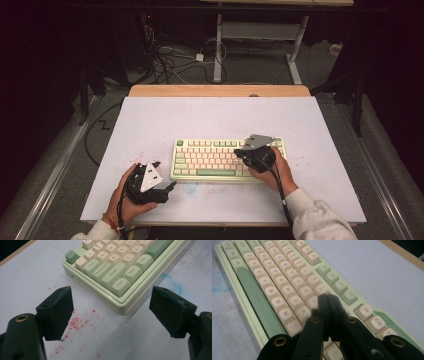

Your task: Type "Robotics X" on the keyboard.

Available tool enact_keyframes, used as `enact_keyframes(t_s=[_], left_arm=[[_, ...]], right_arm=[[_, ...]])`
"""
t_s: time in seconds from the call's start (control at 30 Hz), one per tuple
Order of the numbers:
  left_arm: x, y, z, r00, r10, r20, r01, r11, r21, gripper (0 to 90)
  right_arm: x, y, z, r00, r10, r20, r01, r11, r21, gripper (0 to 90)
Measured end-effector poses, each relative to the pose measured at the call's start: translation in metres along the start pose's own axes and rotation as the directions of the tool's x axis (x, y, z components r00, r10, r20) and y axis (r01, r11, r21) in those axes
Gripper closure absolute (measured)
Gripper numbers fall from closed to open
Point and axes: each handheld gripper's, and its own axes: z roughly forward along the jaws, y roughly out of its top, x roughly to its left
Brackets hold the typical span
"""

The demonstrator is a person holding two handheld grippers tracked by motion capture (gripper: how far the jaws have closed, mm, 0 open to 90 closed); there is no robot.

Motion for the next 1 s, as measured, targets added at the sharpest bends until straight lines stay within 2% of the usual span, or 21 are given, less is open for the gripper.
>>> enact_keyframes(t_s=[0.23, 0.33, 0.63, 0.7, 0.8, 1.0], left_arm=[[-0.001, 0.001, 0.002, 0.9998, 0.020, 0.004, -0.020, 0.9995, 0.024, 18.1], [0.000, 0.000, 0.001, 0.9999, 0.010, 0.004, -0.010, 0.9998, 0.018, 18.1], [0.001, 0.001, 0.002, 0.9998, 0.020, 0.005, -0.020, 0.9995, 0.025, 18.1], [0.000, 0.001, 0.001, 0.9996, 0.027, 0.002, -0.027, 0.9992, 0.028, 18.1], [0.000, 0.002, 0.000, 0.9997, 0.025, 0.004, -0.025, 0.9995, 0.017, 18.1], [0.000, 0.002, 0.001, 0.9997, 0.025, 0.004, -0.025, 0.9993, 0.027, 18.0]], right_arm=[[0.008, 0.010, 0.021, 0.9992, -0.037, -0.012, 0.038, 0.998, 0.049, 90.0], [0.009, 0.011, 0.027, 0.9992, -0.040, -0.004, 0.040, 0.997, 0.070, 90.0], [0.009, 0.014, 0.032, 0.9991, -0.044, 0.002, 0.043, 0.996, 0.079, 90.0], [0.010, 0.014, 0.035, 0.9984, -0.057, 0.006, 0.056, 0.993, 0.104, 90.0], [0.011, 0.014, 0.034, 0.9984, -0.056, -0.011, 0.057, 0.992, 0.113, 90.0], [0.010, 0.014, 0.023, 0.9996, -0.027, -0.004, 0.028, 0.998, 0.052, 90.0]])
